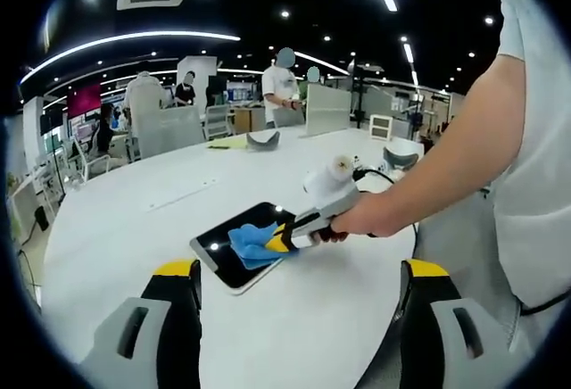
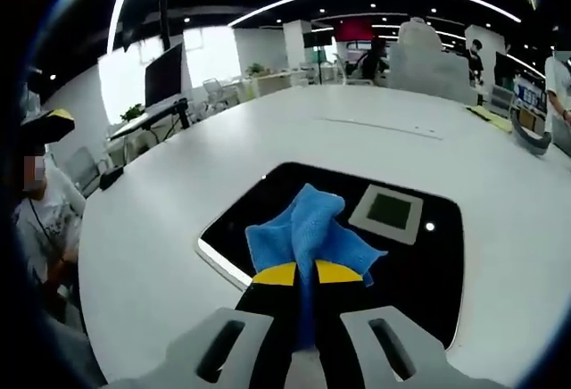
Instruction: Wipe the mirror surface with the cleaning cloth until all visible marks leave the cleaned area.
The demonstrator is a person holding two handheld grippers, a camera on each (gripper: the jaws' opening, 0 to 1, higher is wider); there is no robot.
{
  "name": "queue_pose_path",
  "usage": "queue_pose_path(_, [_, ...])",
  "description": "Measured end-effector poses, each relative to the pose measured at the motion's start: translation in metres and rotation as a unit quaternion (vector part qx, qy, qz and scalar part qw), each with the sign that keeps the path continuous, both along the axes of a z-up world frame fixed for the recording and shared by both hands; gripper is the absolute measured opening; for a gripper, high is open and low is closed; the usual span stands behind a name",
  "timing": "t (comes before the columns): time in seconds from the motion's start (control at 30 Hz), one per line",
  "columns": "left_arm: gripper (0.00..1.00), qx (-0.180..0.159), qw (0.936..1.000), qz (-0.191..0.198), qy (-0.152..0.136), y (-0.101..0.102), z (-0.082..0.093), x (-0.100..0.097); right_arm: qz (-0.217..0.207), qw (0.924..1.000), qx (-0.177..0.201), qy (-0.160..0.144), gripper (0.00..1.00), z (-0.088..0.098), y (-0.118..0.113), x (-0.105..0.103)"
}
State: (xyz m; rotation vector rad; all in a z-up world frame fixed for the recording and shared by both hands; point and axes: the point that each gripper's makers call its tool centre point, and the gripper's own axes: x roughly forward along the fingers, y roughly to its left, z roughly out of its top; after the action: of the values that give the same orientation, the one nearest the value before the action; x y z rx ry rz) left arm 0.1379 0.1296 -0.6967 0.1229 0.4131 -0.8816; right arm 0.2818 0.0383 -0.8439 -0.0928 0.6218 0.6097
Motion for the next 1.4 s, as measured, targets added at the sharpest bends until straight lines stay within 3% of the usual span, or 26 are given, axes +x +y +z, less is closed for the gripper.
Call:
queue_pose_path(0.47, [0.93, -0.003, 1.0, 0.009, 0.001, 0.007, -0.002, 0.006, -0.035, 0.999, 0.018, 0.02, 0.01, -0.001, 0.002, 0.025])
queue_pose_path(1.4, [0.92, -0.008, 0.9997, 0.018, 0.013, 0.026, -0.011, 0.02, -0.06, 0.9976, -0.014, 0.033, 0.01, -0.001, 0.001, 0.081])
